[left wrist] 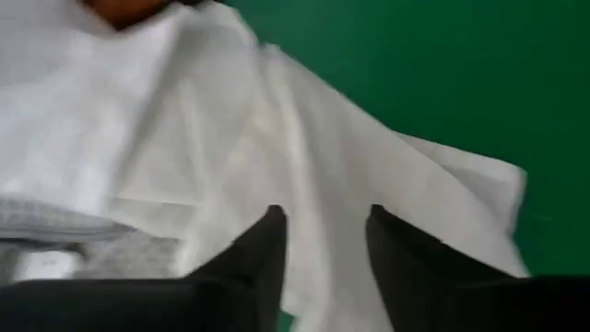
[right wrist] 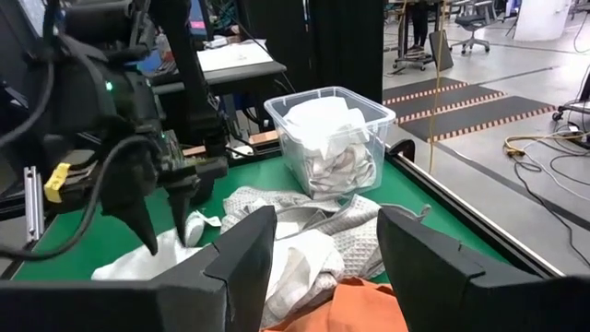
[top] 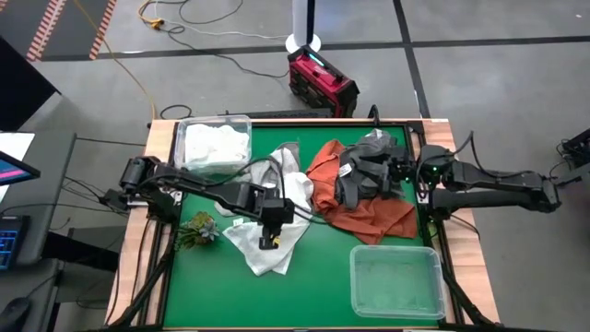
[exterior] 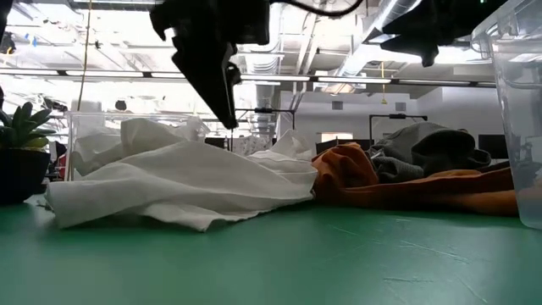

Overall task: Sort towels by color in basket
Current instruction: Put the white towel into the top transparent bin

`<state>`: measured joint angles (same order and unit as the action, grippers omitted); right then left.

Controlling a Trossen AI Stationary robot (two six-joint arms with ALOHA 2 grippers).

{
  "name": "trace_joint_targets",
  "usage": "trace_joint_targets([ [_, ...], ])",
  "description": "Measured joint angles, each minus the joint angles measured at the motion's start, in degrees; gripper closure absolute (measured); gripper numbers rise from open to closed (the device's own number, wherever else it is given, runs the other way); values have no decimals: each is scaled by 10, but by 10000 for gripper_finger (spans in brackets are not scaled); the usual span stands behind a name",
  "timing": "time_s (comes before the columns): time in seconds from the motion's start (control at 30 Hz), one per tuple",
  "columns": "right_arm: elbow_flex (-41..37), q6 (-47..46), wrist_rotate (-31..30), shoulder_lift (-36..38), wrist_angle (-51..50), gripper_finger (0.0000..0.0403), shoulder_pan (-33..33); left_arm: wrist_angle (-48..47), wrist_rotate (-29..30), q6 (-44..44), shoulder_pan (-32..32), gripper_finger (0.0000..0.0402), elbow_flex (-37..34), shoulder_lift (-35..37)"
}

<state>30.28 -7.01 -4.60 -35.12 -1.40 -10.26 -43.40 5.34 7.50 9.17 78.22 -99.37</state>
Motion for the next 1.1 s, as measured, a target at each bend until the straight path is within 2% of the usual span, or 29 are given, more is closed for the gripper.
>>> trace_joint_targets([
  [0.13,0,0,0,-14,13,180,0,-1,5,0,-2,185,-2,-4],
  [0.23,0,0,0,-25,17,180,0,9,9,-21,-1,165,-16,-13],
  [0.5,0,10,0,-23,25,180,0,62,33,-89,-1,159,-54,-40],
  [0.73,0,16,0,-13,24,180,0,53,51,-127,-1,162,-56,-87],
  [0.83,0,17,0,-12,19,180,0,51,49,-151,2,193,-56,-101],
  [0.9,0,17,0,-12,18,180,0,47,49,-167,7,240,-56,-104],
  [1.03,0,14,0,-12,19,180,1,42,42,-172,11,371,-56,-103],
  [1.1,0,14,0,-12,18,180,1,35,42,-162,10,389,-57,-99],
])
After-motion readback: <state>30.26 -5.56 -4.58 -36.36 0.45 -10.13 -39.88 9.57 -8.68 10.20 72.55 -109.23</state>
